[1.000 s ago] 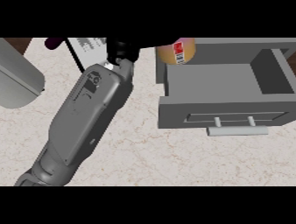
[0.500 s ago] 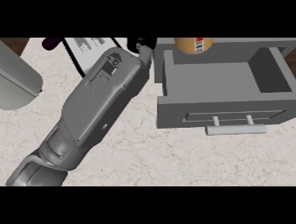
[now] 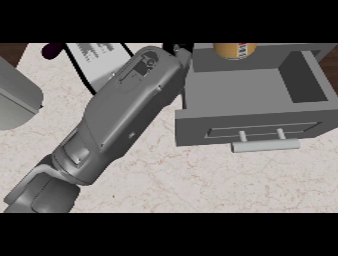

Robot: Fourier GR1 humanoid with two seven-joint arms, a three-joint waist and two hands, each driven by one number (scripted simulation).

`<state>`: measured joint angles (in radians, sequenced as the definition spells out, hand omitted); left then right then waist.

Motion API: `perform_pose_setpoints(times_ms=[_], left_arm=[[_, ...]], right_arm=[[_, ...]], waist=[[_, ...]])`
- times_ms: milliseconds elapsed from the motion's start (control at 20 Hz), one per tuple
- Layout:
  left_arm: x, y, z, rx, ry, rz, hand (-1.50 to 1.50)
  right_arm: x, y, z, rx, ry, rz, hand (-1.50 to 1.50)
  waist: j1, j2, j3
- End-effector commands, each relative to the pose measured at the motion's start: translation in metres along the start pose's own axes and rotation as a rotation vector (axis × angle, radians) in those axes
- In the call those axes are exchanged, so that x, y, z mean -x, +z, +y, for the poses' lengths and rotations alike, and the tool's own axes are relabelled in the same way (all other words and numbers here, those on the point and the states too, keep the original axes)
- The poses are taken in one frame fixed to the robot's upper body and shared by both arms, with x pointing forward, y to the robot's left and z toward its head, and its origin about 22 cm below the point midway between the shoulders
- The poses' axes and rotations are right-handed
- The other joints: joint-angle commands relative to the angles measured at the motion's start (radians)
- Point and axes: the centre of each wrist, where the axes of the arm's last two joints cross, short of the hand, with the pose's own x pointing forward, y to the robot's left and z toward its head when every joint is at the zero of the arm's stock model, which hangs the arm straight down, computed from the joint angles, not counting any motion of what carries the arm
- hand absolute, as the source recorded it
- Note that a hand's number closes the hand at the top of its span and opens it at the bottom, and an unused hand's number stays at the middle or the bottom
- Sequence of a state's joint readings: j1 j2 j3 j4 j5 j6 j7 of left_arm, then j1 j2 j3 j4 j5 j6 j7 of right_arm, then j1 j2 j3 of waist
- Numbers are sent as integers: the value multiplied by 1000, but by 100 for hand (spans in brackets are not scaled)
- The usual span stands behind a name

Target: Pick up the can, place it into the drawer and close the drawer

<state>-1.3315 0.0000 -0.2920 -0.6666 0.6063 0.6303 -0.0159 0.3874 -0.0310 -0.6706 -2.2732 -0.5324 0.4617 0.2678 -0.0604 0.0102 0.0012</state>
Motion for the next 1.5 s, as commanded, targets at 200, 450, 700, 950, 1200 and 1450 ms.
perform_pose_setpoints(times_ms=[200, 450, 700, 950, 1200, 1450], left_arm=[[28, -1, 3, -29, -40, 27, 150], [26, 4, -9, -36, -58, 68, 150], [24, -3, -9, -50, -125, 65, -150], [27, -4, -9, -107, -141, 69, -150], [38, 3, -10, -143, -139, 75, -150], [46, 1, -1, -139, -108, 60, -150]], right_arm=[[-2, 2, 10, -17, -3, 4, -150], [7, -3, 1, -36, -32, 0, -150], [-11, -5, 7, -17, 1, -3, -150], [-16, -9, 19, -41, -24, -12, -150], [-6, -7, 14, -33, 0, -9, -150], [-1, -6, 6, -23, -25, -11, -150]], waist=[[-20, 5, 0], [-32, 5, 1], [-17, 5, 0], [-35, 12, 0], [-49, 11, 1], [-38, 10, 1]])
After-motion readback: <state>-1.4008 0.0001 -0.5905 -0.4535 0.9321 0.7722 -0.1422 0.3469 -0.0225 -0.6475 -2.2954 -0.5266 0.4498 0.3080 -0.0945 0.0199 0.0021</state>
